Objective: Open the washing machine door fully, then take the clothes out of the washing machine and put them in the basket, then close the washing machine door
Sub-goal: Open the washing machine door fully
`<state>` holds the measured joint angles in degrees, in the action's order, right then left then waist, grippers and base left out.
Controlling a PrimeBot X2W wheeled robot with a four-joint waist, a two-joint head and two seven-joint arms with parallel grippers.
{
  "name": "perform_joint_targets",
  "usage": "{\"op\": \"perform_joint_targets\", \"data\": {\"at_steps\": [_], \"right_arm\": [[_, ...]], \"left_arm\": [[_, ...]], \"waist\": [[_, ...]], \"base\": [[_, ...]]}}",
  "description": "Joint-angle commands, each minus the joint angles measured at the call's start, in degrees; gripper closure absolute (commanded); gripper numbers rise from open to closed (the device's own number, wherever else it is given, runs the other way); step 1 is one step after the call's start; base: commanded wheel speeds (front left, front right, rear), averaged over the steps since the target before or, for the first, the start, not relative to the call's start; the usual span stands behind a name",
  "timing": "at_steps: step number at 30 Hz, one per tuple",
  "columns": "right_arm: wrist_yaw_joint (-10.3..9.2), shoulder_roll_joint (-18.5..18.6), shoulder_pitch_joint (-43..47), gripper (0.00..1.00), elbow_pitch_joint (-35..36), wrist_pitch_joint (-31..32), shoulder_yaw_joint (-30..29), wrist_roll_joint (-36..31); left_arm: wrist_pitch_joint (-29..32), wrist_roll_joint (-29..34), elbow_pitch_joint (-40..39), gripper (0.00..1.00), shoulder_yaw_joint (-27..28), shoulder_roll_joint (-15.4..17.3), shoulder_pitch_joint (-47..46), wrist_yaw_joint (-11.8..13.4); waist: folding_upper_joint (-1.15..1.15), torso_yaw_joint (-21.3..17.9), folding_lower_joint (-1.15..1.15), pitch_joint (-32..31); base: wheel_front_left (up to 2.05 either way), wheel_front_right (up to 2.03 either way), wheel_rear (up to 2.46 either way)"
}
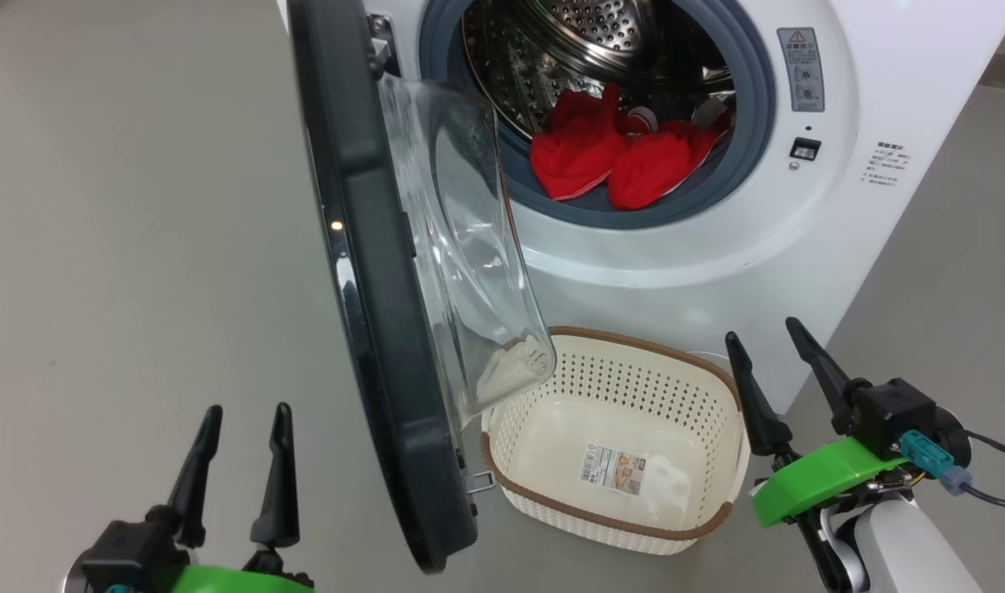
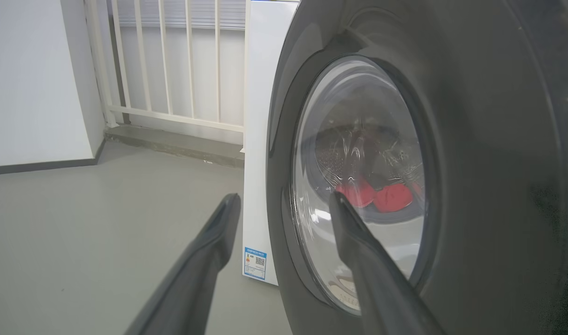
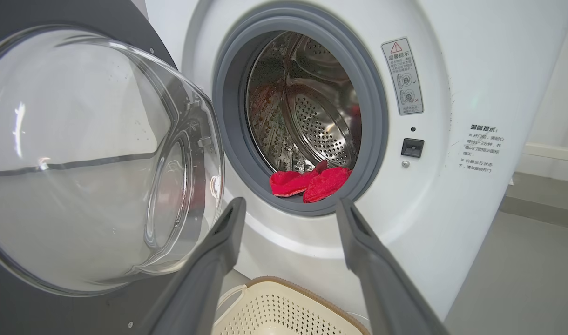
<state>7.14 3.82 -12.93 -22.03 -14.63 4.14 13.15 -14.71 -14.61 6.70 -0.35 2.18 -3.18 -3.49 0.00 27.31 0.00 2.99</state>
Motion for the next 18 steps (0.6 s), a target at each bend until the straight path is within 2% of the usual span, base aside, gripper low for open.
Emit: {"op": "perform_joint_targets", "data": {"at_steps": [1, 8, 18], "right_arm": [[0.35, -0.3, -0.1, 0.00, 2.0, -0.4, 0.5, -0.8], [0.35, -0.9, 1.2, 0.00, 4.3, -0.4, -0.9, -2.3], [0.35, -0.9, 2.5, 0.00, 4.8, -0.4, 0.1, -0.8]], "left_arm": [[-0.3, 0.0, -1.6, 0.00, 1.7, 0.7, -0.6, 0.3], [-0.3, -0.1, -1.8, 0.00, 1.8, 0.7, -0.6, 0.7], [-0.3, -0.9, -1.8, 0.00, 1.8, 0.7, -0.4, 1.1]], "waist": [[0.00, -0.1, 0.00, 0.0], [0.00, -0.4, 0.00, -0.2], [0.00, -0.5, 0.00, -0.6]], "base": [[0.00, 0.00, 0.00], [0.00, 0.00, 0.00], [0.00, 0.00, 0.00]]}}
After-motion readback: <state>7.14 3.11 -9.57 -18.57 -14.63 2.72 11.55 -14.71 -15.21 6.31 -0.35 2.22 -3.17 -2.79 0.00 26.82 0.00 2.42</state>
